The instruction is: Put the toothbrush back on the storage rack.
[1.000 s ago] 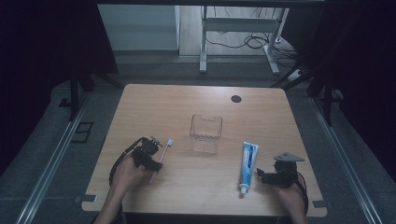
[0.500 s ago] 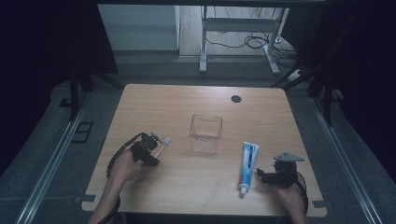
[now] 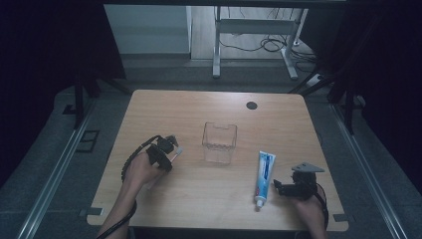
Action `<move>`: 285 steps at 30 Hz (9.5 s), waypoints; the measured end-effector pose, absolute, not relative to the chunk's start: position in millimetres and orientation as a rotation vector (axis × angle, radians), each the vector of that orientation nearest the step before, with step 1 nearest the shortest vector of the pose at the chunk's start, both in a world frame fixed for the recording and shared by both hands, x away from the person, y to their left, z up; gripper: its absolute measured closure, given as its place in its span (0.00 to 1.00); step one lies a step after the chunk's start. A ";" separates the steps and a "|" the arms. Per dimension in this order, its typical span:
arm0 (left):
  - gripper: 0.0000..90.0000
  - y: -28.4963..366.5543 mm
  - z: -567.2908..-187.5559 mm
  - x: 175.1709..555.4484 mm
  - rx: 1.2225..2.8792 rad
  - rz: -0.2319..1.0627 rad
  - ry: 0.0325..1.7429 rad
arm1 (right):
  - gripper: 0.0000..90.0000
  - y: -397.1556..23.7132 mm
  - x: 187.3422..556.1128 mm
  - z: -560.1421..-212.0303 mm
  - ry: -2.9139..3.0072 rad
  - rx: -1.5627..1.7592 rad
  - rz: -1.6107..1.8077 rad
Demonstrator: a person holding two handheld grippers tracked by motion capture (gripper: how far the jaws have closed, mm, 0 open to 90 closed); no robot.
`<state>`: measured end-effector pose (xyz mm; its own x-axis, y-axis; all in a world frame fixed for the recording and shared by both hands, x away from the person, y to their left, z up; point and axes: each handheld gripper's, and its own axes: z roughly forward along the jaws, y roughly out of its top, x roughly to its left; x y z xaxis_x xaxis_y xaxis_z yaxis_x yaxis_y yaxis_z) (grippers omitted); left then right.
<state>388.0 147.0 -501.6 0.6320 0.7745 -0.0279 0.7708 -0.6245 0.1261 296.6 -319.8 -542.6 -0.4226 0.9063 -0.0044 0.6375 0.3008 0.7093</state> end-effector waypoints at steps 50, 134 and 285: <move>0.88 154.9 -434.0 384.9 2.530 0.035 1.115 | 0.03 -319.7 296.6 -542.5 2.168 1.381 0.898; 0.88 42.0 -364.9 425.2 2.121 0.273 0.796 | 0.03 -319.5 297.2 -542.5 2.173 1.373 0.901; 0.00 76.2 -410.7 373.7 2.159 0.370 0.790 | 0.03 -319.1 297.9 -542.6 2.183 1.362 0.903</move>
<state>373.7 76.2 -410.7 0.7631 0.6463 0.0017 0.4156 -0.4927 0.7645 297.9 -319.1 -542.6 -0.4375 0.8992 -0.0057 0.6324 0.3122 0.7090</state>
